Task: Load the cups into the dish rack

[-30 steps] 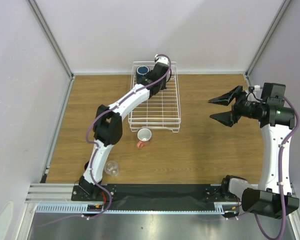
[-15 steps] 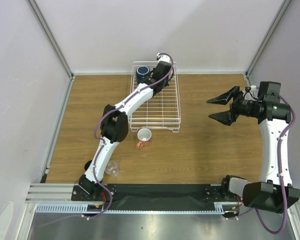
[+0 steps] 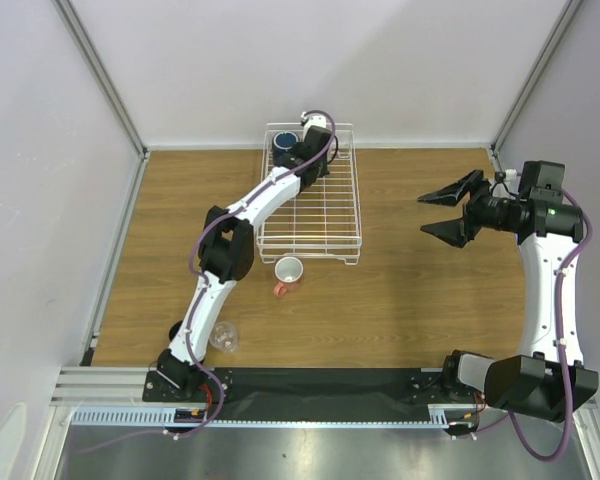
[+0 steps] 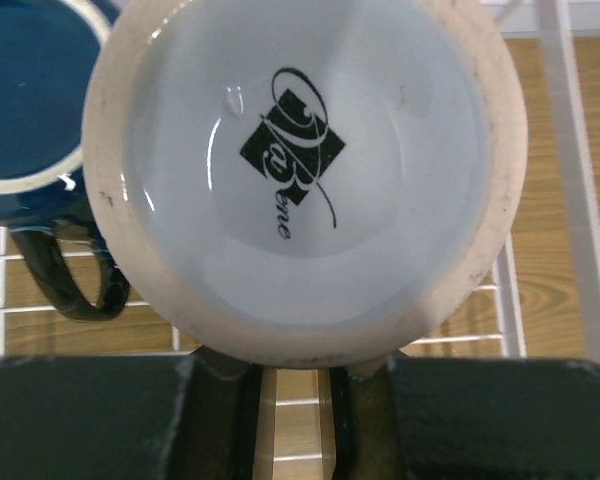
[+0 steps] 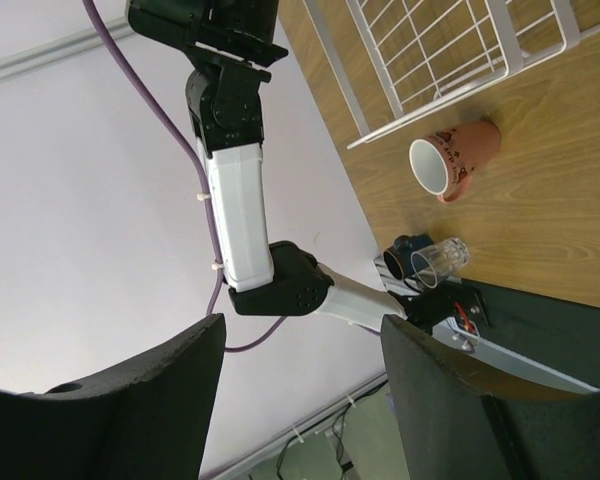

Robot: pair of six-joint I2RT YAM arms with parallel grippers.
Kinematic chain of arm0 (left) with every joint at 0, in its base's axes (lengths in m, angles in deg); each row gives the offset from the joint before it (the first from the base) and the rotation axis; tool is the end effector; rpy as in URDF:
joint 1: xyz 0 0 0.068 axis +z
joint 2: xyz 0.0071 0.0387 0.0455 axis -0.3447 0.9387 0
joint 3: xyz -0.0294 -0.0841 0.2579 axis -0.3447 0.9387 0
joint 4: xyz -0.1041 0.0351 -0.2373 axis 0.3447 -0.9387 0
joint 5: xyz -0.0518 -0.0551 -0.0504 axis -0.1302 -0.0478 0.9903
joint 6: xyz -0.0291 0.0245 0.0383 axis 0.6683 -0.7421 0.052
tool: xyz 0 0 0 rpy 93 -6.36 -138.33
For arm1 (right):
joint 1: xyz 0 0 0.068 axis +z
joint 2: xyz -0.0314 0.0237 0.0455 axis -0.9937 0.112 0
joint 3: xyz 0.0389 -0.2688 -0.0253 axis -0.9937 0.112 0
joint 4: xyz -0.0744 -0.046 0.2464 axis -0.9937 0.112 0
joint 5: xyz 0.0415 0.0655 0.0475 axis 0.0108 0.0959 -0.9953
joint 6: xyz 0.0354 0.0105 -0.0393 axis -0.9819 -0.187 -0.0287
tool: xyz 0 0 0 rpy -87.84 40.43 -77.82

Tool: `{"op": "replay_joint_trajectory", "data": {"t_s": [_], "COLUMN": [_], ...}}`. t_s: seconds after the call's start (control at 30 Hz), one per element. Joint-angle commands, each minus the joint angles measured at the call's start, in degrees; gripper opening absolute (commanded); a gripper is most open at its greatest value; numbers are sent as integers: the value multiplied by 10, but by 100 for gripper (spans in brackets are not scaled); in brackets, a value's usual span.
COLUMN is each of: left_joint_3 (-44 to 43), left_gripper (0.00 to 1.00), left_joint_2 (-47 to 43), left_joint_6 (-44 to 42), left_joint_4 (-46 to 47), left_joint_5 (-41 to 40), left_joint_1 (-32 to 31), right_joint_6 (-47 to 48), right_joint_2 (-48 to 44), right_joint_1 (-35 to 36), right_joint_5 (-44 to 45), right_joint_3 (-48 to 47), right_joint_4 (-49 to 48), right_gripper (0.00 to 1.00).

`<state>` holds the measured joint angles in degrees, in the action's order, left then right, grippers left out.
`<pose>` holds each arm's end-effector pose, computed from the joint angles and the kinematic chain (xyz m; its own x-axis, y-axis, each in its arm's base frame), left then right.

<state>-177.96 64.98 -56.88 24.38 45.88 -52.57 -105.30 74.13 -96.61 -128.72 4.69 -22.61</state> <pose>0.4881 -0.2939 0.2268 -0.5311 -0.0266 -0.8469 0.0630 0.9955 -0.0708 0.2158 -0.0197 0.3875 -0.7773 0.6225 0.0912 0.3356 0.2876 0.8970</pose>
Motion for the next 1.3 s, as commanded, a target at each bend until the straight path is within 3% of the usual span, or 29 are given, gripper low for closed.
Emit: {"op": "replay_joint_trajectory", "data": {"t_s": [0.0, 0.63, 0.87, 1.27], "left_joint_3": [-9, -41, -42, -35], "left_gripper": [0, 0, 32, 40], "left_joint_2": [-7, 31, 35, 27], "left_joint_6": [34, 36, 35, 35], "left_joint_4": [46, 34, 25, 24], "left_joint_5": [5, 15, 13, 47], "left_joint_1": [15, 23, 23, 28], "right_joint_6": [0, -27, -28, -26], "right_joint_2": [-7, -38, -38, -35], "right_joint_1": [-12, -44, -45, -45], "right_joint_5": [-11, -14, -14, -15], "right_joint_3": [-8, 43, 43, 40], "right_joint_4": [-17, -47, -49, -43], "right_gripper": [69, 69, 69, 69]}}
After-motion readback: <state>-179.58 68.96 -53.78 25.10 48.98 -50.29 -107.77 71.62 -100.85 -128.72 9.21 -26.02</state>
